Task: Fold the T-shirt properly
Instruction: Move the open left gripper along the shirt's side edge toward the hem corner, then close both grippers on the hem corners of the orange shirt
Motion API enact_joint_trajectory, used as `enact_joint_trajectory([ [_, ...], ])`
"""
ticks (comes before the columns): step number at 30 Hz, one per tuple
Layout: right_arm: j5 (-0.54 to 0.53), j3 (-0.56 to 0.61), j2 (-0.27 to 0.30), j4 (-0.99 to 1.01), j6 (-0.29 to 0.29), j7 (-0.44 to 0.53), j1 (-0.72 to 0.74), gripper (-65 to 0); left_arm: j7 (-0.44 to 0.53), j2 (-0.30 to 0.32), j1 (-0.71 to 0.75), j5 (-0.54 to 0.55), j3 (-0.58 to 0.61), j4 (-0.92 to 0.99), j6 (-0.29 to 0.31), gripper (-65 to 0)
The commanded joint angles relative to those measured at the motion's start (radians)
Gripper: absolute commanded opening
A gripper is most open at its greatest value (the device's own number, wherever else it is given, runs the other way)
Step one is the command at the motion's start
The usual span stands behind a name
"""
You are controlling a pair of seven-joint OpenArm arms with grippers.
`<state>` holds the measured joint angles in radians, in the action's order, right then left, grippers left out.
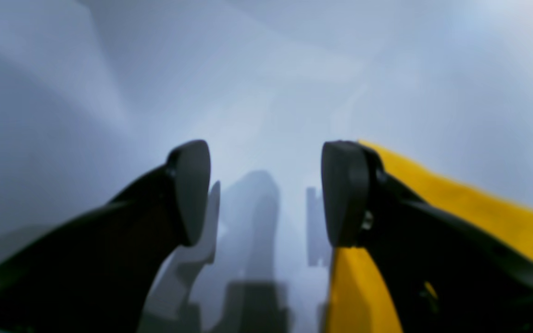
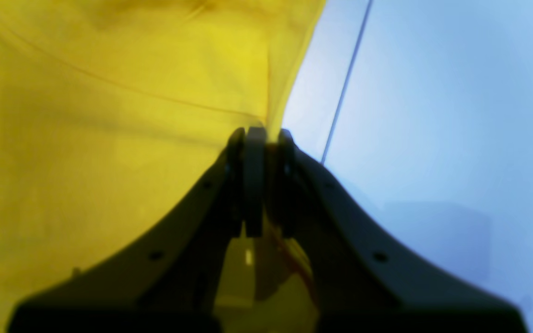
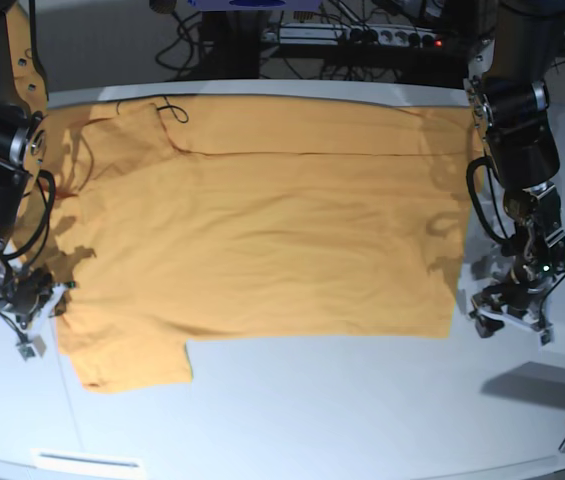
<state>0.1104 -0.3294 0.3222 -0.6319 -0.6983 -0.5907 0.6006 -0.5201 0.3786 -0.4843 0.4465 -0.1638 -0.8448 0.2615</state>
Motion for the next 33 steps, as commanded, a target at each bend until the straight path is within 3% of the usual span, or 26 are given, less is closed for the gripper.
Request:
enact_joint_trajectory([
  [1,0.030,0.002,0.010,-0.003,0.000,-0.039,0.009,-60.9,0.025,0.012,-0.030,0.015,-0.001,-0.015,0.011,-27.0],
  [5,0.030,0.002,0.010,-0.003,0.000,-0.039,0.009,-60.9,0.021,0.004,-0.035,0.018,-0.001,-0.003,0.120,-27.0],
  [7,0.031,0.002,0.010,-0.003,0.000,-0.039,0.009,-60.9,0.021,0.003,-0.040,0.021,-0.003,0.032,0.146,-27.0],
  [14,0.031,0.002,0.010,-0.003,0.000,-0.039,0.009,-60.9,0.027,-0.010,-0.087,0.021,-0.003,0.155,0.155,-27.0],
  [27,0.031,0.002,0.010,-0.003,0.000,-0.039,0.009,-60.9,0.019,-0.036,-0.086,0.016,-0.001,0.158,0.155,-27.0],
  [33,0.031,0.002,0.010,-0.003,0.000,-0.039,0.009,-60.9,0.004,-0.066,-0.083,0.021,0.109,0.160,0.155,-27.0],
])
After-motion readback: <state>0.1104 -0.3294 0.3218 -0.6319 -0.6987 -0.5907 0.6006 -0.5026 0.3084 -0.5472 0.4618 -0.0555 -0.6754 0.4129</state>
